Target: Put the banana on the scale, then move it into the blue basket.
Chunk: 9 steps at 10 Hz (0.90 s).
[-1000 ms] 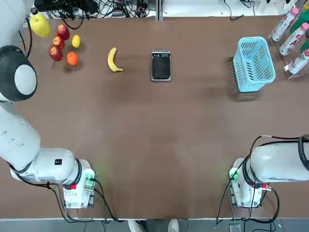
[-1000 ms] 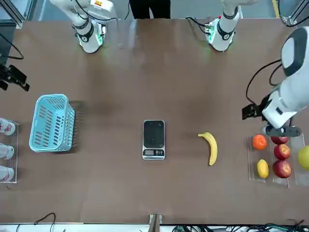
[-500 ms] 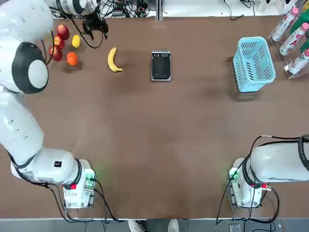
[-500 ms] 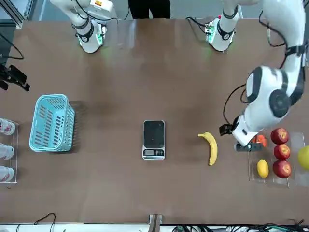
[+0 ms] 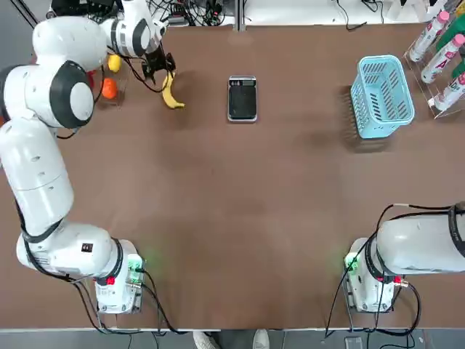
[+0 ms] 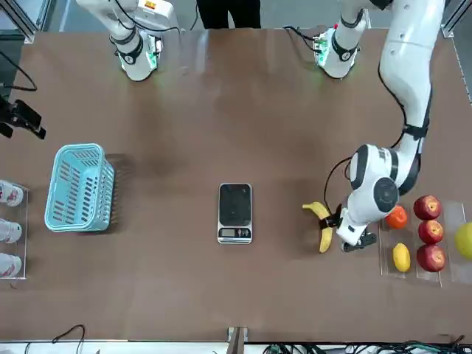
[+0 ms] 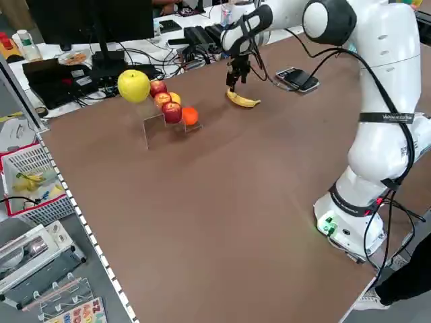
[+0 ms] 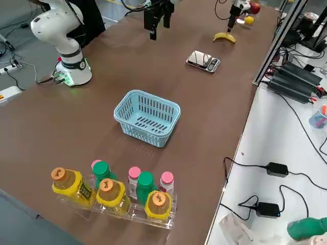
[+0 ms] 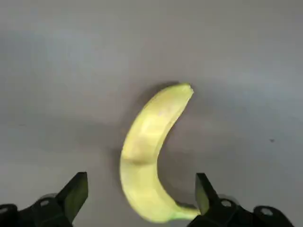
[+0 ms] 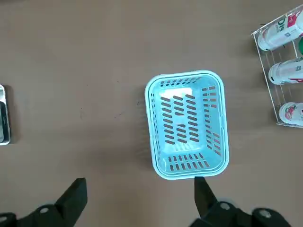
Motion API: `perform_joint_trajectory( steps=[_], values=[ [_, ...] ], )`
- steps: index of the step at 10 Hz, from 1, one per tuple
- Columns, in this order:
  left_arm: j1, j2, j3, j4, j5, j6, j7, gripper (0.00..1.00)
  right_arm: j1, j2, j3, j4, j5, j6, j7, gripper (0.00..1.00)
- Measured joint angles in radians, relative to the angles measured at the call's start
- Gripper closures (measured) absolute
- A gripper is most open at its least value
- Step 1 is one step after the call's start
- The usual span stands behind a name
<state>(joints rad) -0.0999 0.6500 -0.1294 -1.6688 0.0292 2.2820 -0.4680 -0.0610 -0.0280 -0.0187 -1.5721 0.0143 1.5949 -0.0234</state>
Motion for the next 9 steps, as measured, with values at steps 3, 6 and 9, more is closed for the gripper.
perform_joint_trajectory(
  steps=[3, 6, 9],
  values=[
    [-0.003, 0.018, 0.001, -0.036, 0.089, 0.020, -0.077, 0.04, 0.000, 0.000, 0.001, 0.000, 0.000, 0.000, 0.000, 0.00],
    [-0.002, 0.025, 0.001, -0.043, 0.092, 0.067, -0.084, 0.17, 0.000, 0.000, 0.001, 0.000, 0.000, 0.000, 0.000, 0.00],
    [0.004, 0.041, 0.001, -0.046, 0.092, 0.100, -0.086, 0.23, 0.000, 0.000, 0.001, 0.000, 0.000, 0.000, 0.000, 0.00]
  ],
)
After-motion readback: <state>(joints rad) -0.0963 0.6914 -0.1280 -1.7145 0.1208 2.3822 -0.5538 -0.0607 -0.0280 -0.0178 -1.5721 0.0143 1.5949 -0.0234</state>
